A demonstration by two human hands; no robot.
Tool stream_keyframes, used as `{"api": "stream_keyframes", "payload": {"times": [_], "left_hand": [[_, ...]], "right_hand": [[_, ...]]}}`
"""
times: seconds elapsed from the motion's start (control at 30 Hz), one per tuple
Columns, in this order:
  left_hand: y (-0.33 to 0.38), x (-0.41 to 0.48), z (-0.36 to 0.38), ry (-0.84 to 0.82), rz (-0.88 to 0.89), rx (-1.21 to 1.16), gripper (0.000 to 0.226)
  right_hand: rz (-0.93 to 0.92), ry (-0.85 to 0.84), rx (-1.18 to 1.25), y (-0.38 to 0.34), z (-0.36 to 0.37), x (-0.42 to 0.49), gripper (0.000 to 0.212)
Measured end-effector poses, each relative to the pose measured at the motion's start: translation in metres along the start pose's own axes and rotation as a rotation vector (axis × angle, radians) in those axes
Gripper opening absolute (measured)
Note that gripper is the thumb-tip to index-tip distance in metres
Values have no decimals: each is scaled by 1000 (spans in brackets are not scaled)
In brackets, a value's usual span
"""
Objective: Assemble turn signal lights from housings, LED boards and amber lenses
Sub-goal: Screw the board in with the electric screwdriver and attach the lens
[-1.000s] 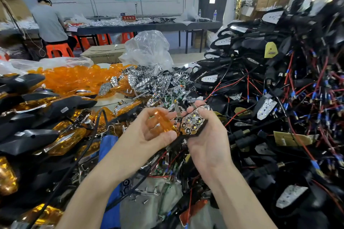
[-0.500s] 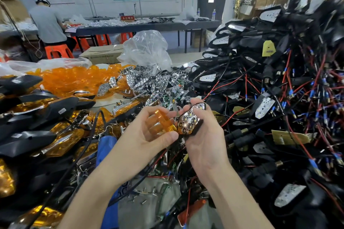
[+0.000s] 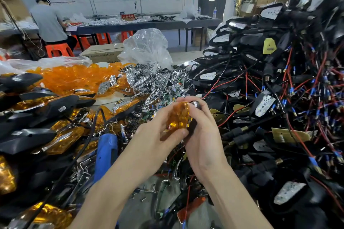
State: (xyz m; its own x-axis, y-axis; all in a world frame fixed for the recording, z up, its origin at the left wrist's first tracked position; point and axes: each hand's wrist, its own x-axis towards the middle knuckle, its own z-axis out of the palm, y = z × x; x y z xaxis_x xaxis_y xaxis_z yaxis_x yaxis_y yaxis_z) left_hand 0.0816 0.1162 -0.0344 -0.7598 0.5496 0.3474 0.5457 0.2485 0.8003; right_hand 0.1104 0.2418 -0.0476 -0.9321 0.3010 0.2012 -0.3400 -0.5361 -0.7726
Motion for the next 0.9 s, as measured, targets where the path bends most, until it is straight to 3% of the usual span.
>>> {"api": "stream_keyframes", "payload": {"times": [0.2, 0.37, 0.5, 0.6, 0.8, 0.9], "left_hand": [[3, 2, -1, 7, 13, 64, 57], [-1, 2, 1, -16, 22, 101, 55], [-1, 3, 3, -10, 66, 100, 39], [-2, 2, -1, -21, 17, -22, 48], [-1, -3, -7, -120, -96, -307, 39], [-1, -1, -6, -74, -131, -339, 43]], "right_hand": [[-64, -36, -11, -2, 1, 0, 16], [-67, -22, -83, 1, 2, 0, 33], [-159, 15, -248, 5, 2, 0, 14], [-198, 34, -283, 7, 0, 1, 16], [-234, -30, -387, 7, 2, -5, 24], [-219, -93, -437, 5, -2, -4, 22]]}}
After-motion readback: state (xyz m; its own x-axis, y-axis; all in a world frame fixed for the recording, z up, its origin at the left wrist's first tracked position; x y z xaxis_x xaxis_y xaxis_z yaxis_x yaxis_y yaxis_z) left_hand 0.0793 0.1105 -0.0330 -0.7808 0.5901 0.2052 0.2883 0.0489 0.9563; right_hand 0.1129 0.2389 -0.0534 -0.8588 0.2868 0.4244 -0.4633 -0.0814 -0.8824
